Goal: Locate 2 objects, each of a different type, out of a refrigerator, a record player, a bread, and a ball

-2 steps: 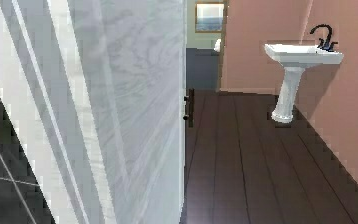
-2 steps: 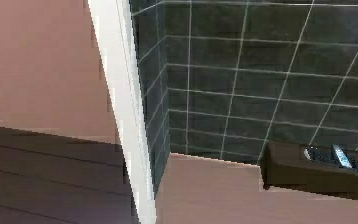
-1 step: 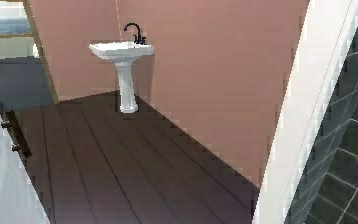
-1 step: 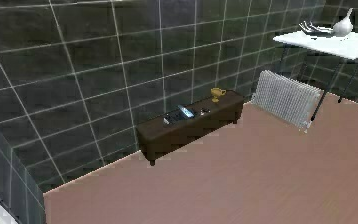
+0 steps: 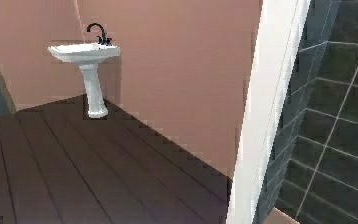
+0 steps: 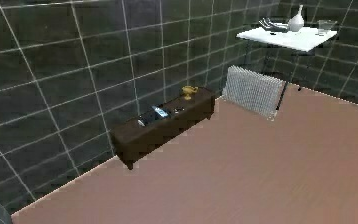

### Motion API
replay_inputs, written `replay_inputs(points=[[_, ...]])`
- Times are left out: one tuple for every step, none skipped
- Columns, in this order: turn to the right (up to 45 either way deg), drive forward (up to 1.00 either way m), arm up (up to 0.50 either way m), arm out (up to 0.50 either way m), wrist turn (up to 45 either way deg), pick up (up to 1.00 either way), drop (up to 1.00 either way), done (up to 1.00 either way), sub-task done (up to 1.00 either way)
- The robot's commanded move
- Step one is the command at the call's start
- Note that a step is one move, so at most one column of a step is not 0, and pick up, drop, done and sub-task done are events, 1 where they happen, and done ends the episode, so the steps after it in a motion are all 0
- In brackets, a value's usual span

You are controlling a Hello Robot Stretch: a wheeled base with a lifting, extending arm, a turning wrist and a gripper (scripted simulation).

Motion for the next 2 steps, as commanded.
replay_inputs(points=[[0.0,0.20,0.00,0.00,0.0,0.00,0.00,0.00,0.00],[-39.0,0.00,0.00,0.00,0.0,0.00,0.00,0.00,0.00]])
